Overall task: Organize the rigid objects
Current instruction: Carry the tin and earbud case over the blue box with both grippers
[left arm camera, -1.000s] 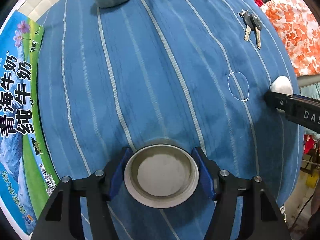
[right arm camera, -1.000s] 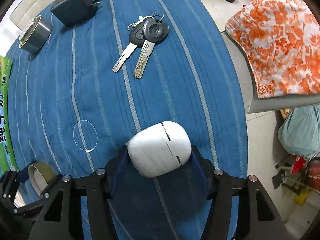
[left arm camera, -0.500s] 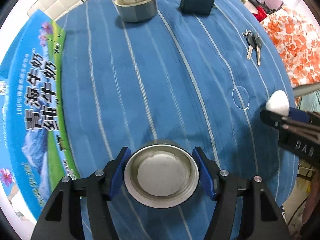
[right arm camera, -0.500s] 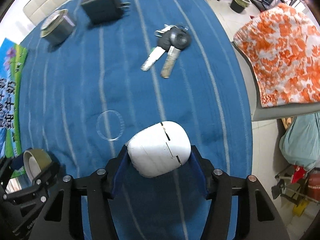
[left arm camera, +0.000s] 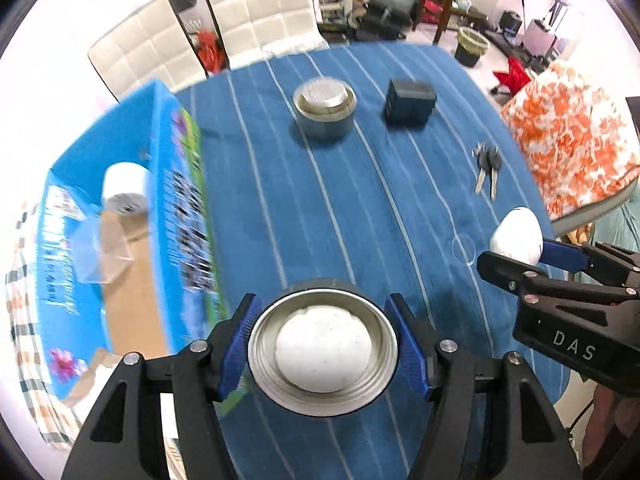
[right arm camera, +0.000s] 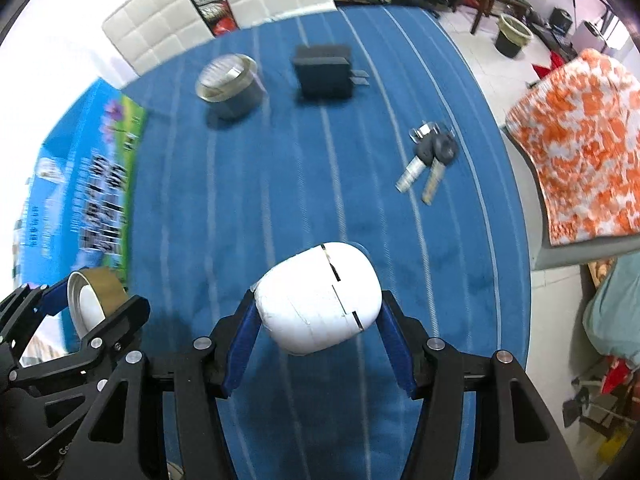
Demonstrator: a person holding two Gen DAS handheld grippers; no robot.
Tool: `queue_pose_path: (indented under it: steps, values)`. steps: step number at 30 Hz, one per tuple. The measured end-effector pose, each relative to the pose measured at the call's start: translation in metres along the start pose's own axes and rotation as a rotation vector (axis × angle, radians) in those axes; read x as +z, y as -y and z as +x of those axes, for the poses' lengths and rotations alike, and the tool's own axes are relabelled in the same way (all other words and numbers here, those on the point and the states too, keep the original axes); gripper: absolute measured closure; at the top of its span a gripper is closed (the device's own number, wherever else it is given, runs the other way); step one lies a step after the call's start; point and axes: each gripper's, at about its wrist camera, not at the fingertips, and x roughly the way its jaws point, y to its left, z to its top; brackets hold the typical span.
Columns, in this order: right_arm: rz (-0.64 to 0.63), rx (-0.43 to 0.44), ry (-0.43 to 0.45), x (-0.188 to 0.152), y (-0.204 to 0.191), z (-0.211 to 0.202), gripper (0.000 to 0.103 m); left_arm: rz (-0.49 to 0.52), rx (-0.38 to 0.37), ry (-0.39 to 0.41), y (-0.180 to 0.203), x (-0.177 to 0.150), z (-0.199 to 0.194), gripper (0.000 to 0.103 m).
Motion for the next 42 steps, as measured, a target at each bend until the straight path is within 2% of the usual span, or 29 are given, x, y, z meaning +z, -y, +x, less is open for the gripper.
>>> queue_pose_path:
  steps: [7, 12, 16, 21, 27, 35, 42]
  values:
    - [-0.067, 0.082, 0.058, 0.010, -0.051, -0.040, 0.042, -0.045, 0.009, 0.069, -0.045, 0.003, -0.042, 0.041]
    - [-0.122, 0.146, 0.060, 0.011, -0.099, -0.054, 0.042, -0.096, 0.066, 0.106, -0.105, -0.005, -0.068, 0.041]
    - [-0.171, 0.202, 0.050, 0.013, -0.146, -0.055, 0.042, -0.140, 0.108, 0.099, -0.153, -0.016, -0.069, 0.041]
    - [-0.252, 0.257, 0.030, 0.011, -0.206, -0.046, 0.042, -0.175, 0.117, 0.040, -0.211, -0.033, -0.047, 0.041]
    - [-0.377, 0.296, -0.044, 0.011, -0.276, -0.011, 0.042, -0.212, 0.050, -0.077, -0.260, -0.052, 0.009, 0.041]
    - [-0.612, 0.245, -0.144, 0.009, -0.331, 0.050, 0.042, -0.167, 0.011, -0.169, -0.274, -0.056, 0.063, 0.041]
    - [-0.859, 0.194, -0.200, -0.005, -0.361, 0.083, 0.042, -0.095, 0.020, -0.206, -0.270, -0.052, 0.080, 0.041]
